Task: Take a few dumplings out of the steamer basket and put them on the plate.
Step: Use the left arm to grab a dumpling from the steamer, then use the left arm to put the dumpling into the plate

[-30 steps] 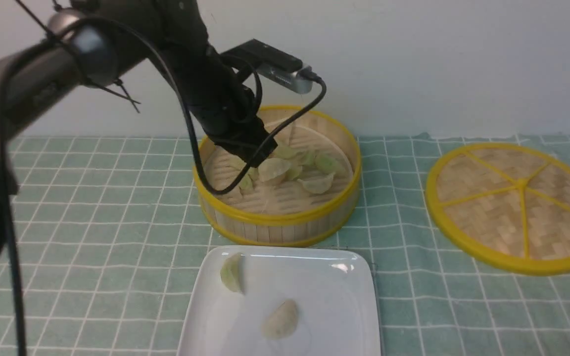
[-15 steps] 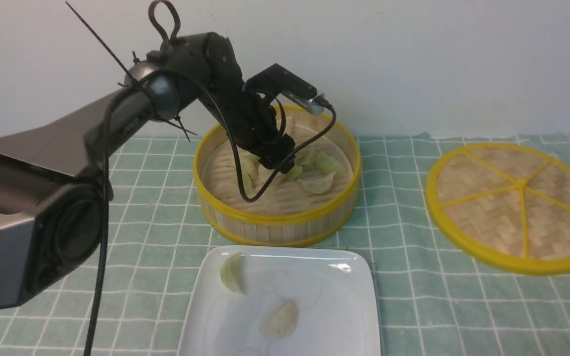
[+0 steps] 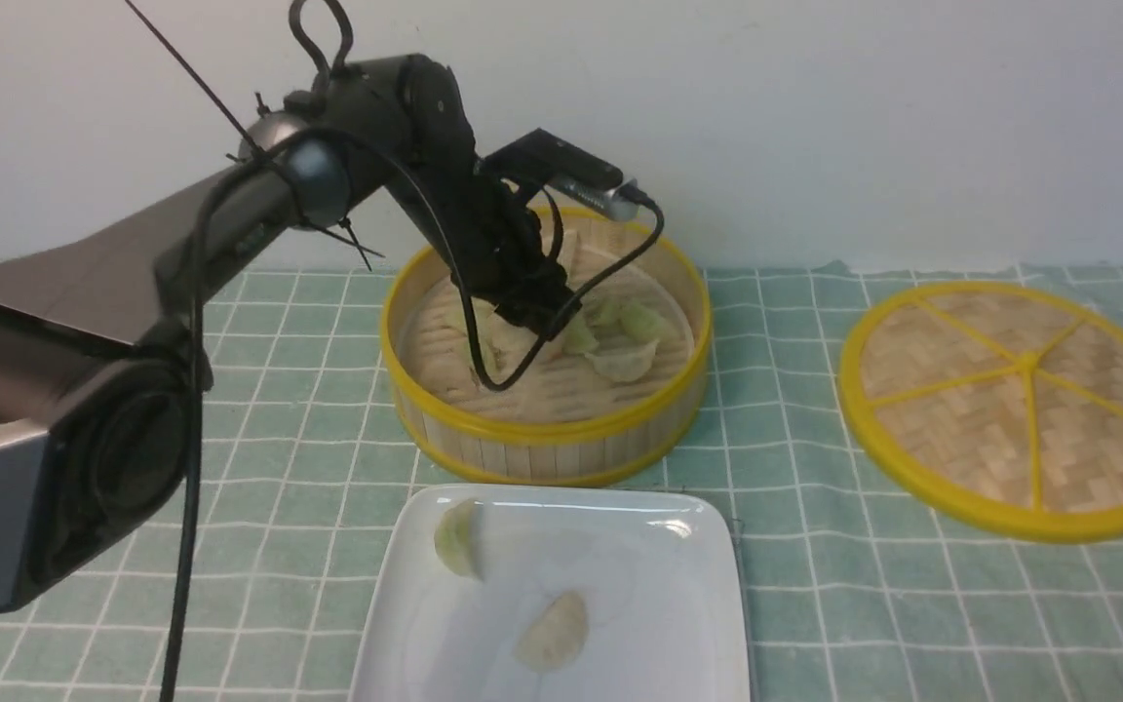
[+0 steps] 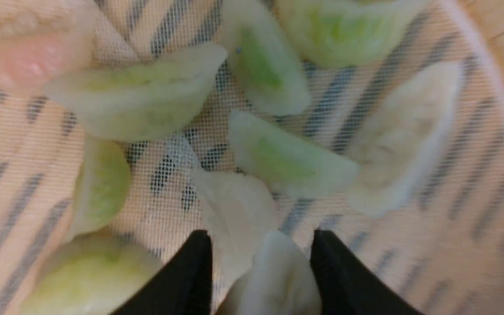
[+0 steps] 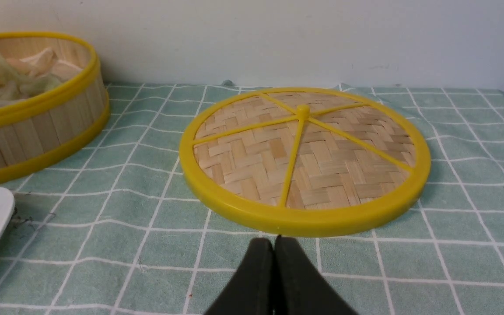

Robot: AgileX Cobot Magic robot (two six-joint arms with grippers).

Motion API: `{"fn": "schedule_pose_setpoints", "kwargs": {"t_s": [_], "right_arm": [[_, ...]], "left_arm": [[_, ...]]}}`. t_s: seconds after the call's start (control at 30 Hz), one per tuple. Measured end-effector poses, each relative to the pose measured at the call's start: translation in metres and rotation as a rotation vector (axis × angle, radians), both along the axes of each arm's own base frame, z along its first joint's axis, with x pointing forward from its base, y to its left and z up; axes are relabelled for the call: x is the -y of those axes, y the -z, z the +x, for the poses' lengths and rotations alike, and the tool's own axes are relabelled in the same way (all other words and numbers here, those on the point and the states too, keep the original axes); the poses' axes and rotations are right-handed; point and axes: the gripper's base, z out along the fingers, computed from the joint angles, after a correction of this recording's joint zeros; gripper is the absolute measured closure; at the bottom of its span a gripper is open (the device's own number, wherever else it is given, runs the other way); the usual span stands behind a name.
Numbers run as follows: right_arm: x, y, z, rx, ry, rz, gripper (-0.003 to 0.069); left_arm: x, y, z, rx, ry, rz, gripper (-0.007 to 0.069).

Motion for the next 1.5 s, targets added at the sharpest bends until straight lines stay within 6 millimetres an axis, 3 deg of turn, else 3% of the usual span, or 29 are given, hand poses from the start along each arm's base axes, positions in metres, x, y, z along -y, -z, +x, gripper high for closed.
{"fn": "schedule_pose_setpoints", "kwargs": {"t_s": [0.27,0.43,0.53,0.67,0.7,0.8,0.83,1.03,1.17,1.2,1.27,1.37,1.4,1.43,1.5], "right_arm": [[0.000,0.000,0.000,0.000,0.000,0.000,0.0673],[0.000,0.000,0.000,0.000,0.000,0.000,0.0673],[0.000,0.000,0.000,0.000,0.000,0.000,0.0673],[0.000,0.000,0.000,0.000,0.000,0.000,0.0673],[0.000,0.000,0.000,0.001,0.000,0.000,0.0673],[0.000,0.000,0.000,0.001,0.000,0.000,0.0673],[0.000,0.000,0.000,0.001,0.000,0.000,0.0673],[0.000,0.000,0.000,0.001,0.000,0.000,0.0673],[0.000,0.000,0.000,0.001,0.000,0.000,0.0673],[0.000,0.000,0.000,0.001,0.000,0.000,0.0673],[0.000,0.000,0.000,0.001,0.000,0.000,0.0673],[0.000,0.000,0.000,0.001,0.000,0.000,0.0673],[0.000,0.000,0.000,0.001,0.000,0.000,0.0673],[0.000,0.000,0.000,0.001,0.000,0.000,0.0673],[0.000,0.000,0.000,0.001,0.000,0.000,0.0673]], "left_arm": [[-0.010,-0.071,-0.033,-0.019,0.002,-0.020,0.0365],[-0.019,-0.098,-0.067,-0.058,-0.082,-0.053,0.0365],[-0.022,-0.089,-0.097,-0.140,-0.080,-0.028,0.0365],[-0.014,-0.045,-0.134,-0.319,-0.046,0.043,0.0366],[-0.010,-0.024,-0.145,-0.391,-0.037,0.076,0.0366],[-0.005,0.000,-0.156,-0.459,-0.029,0.114,0.0366],[0.000,0.017,-0.160,-0.484,-0.026,0.134,0.0366],[0.008,0.044,-0.155,-0.483,-0.056,0.140,0.0356],[0.009,0.043,-0.153,-0.475,-0.071,0.132,0.0266],[0.010,0.041,-0.151,-0.467,-0.071,0.127,0.0210],[0.013,0.026,-0.142,-0.417,-0.073,0.117,0.0142],[0.015,0.007,-0.131,-0.357,-0.090,0.120,0.0120],[0.015,-0.014,-0.119,-0.284,-0.131,0.136,0.0141],[0.014,-0.017,-0.118,-0.274,-0.135,0.138,0.0146],[0.006,-0.049,-0.099,-0.150,-0.245,0.138,0.0261]]}}
